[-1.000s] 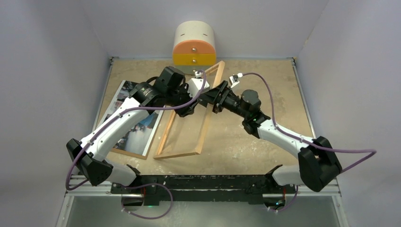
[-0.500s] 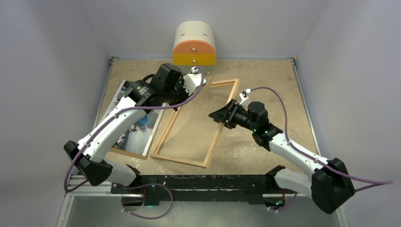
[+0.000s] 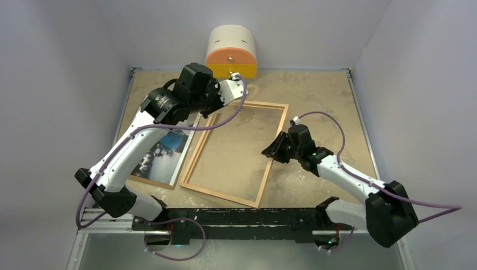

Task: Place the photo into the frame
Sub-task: Pick up the photo frame item from the photo frame, then place the photo frame at the center of the board.

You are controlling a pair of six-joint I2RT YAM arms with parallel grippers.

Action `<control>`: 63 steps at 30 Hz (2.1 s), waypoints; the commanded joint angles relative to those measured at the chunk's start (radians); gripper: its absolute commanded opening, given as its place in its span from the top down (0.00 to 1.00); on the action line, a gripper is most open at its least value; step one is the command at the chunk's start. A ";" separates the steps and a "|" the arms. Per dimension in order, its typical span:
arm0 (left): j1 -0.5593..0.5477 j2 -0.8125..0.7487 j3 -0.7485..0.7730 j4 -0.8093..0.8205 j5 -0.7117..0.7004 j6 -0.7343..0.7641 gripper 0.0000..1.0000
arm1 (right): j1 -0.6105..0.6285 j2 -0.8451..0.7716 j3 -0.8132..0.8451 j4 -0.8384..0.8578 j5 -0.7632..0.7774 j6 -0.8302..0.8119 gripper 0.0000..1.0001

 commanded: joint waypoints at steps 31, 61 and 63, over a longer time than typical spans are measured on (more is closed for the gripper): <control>-0.003 -0.187 -0.183 0.354 -0.260 0.279 1.00 | -0.050 -0.167 -0.170 -0.404 0.083 0.085 0.01; 0.021 -0.307 -0.167 0.306 -0.648 0.338 1.00 | 0.305 0.898 1.156 -0.453 -0.016 -1.683 0.01; 0.021 -0.309 -0.157 0.295 -0.654 0.348 1.00 | 0.313 0.962 1.264 -0.516 -0.047 -1.725 0.01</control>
